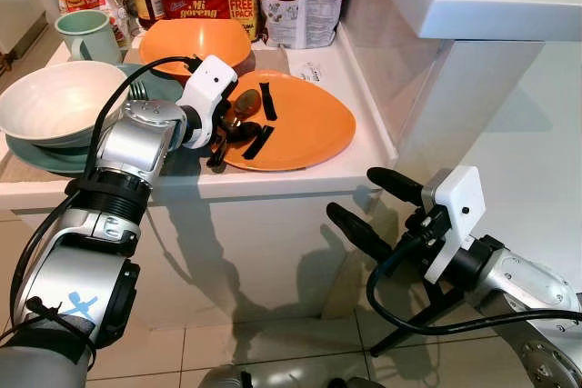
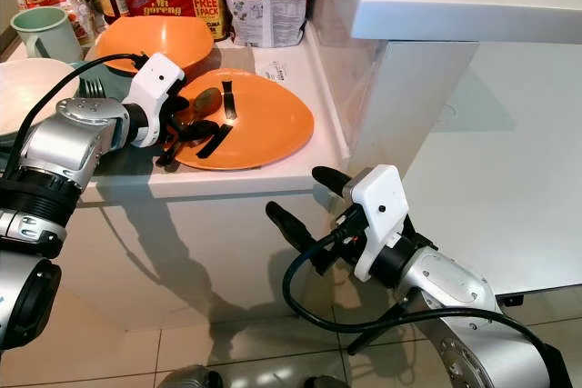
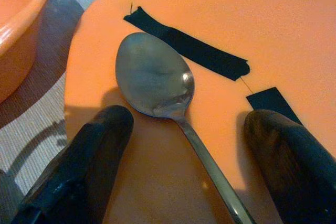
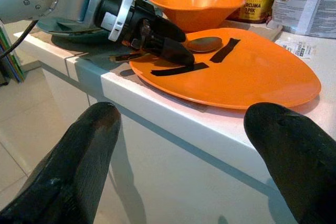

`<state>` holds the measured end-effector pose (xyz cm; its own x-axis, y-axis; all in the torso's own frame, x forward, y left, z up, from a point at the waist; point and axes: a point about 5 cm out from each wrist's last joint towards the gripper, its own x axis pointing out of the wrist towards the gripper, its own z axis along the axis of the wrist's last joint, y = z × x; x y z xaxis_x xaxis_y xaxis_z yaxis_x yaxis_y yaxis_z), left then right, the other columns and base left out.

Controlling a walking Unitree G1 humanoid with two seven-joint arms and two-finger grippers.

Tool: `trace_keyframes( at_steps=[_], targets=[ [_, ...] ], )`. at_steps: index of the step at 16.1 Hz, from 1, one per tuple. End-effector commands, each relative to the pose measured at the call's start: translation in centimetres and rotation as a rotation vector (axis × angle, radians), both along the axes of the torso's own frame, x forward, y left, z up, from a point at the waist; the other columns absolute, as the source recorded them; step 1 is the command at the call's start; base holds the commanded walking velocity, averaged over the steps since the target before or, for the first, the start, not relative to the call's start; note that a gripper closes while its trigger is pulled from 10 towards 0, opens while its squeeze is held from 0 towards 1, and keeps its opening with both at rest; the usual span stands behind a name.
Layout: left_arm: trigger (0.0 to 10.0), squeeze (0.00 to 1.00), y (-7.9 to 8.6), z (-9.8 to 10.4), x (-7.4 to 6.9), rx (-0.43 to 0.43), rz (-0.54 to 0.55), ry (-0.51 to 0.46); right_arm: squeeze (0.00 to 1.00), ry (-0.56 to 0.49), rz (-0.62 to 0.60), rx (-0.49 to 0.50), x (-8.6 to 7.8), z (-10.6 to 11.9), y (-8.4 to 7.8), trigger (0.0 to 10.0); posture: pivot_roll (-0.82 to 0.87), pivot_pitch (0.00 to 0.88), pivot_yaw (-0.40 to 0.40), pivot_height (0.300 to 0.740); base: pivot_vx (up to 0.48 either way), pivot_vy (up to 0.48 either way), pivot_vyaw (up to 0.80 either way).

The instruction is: Setting the table

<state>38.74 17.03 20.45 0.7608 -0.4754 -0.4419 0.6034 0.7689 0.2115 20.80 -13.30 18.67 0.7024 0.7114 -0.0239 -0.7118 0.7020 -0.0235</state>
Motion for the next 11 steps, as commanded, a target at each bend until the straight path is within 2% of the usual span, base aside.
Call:
trace_keyframes(
  at_steps=[1,2,3,4,5,11],
  targets=[
    [8.9,0.0,-0.01,0.02,-0.01,0.043,-0.004,0.013,0.0,0.021,0.01,0.003,-0.09,-0.13,-0.16,10.0,0.03,0.048,-0.023,0.74,0.0,0.0,0.0],
    [8.9,0.0,-0.05,-0.09,-0.03,0.045,-0.005,0.019,0.0,0.024,0.013,0.003,-0.12,-0.16,-0.15,10.0,0.03,0.048,-0.023,0.74,0.0,0.0,0.0],
    [4.0,0.0,-0.2,-0.31,-0.1,0.04,-0.014,0.037,0.0,0.031,0.022,0.003,-0.21,-0.24,-0.07,10.0,0.03,0.048,-0.02,0.74,0.0,0.0,0.0],
    [2.6,0.0,-0.22,-0.33,-0.12,0.039,-0.016,0.039,0.0,0.032,0.022,0.003,-0.21,-0.25,-0.06,10.0,0.03,0.048,-0.02,0.74,0.0,0.0,0.0],
    [0.0,0.0,-0.37,-0.38,-0.17,0.034,-0.022,0.052,0.0,0.033,0.023,0.003,-0.24,-0.27,-0.04,10.0,0.03,0.048,-0.017,0.74,0.0,0.0,0.0],
    [0.0,0.0,-0.45,-0.51,-0.31,0.039,-0.029,0.089,0.0,0.033,0.025,0.0,-0.22,-0.26,-0.03,10.0,0.03,0.047,-0.017,0.74,0.0,0.0,0.0]
  ],
)
